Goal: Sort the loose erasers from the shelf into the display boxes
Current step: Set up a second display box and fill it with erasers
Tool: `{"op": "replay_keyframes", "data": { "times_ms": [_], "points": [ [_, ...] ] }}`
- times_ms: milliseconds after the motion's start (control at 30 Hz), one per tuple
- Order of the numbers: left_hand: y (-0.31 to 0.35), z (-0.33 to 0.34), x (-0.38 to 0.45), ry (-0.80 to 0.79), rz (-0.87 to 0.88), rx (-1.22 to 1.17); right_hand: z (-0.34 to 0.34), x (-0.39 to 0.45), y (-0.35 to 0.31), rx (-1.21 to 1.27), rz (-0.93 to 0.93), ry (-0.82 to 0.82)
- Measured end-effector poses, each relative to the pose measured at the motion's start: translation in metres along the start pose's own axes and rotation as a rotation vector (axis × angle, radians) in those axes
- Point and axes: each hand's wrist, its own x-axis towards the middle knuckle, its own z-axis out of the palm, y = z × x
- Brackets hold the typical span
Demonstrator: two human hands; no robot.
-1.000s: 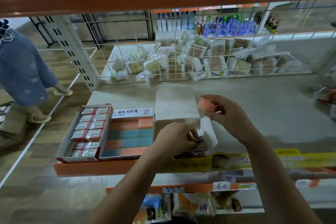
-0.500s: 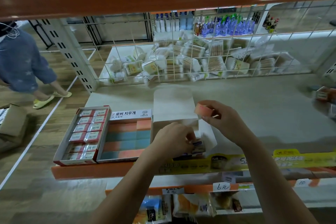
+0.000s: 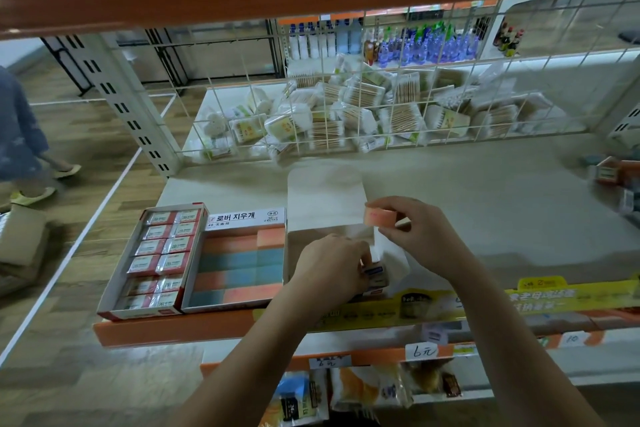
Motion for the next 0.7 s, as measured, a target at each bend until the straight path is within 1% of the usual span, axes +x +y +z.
{"op": "replay_keyframes", "data": {
  "times_ms": [100, 200, 333, 533, 700],
  "points": [
    [-0.005, 0.000, -0.001, 0.027, -0.022, -0.043, 0.003, -0.002, 0.001, -0.051, -0.006, 0.014],
    [-0.008, -0.002, -0.002, 0.052, -0.027, -0.070, 0.005, -0.004, 0.001, -0.047, -0.006, 0.048],
    [-0.008, -0.002, -0.001, 0.006, -0.009, -0.093, 0.006, -0.006, 0.000, -0.056, 0.000, 0.069],
    [-0.010, 0.001, 0.002, -0.019, 0.001, -0.023, 0.007, -0.006, -0.003, -0.047, 0.008, 0.088],
    [-0.012, 0.002, 0.004, -0.027, 0.021, 0.007, 0.006, -0.005, -0.003, -0.052, 0.015, 0.062]
  ]
}}
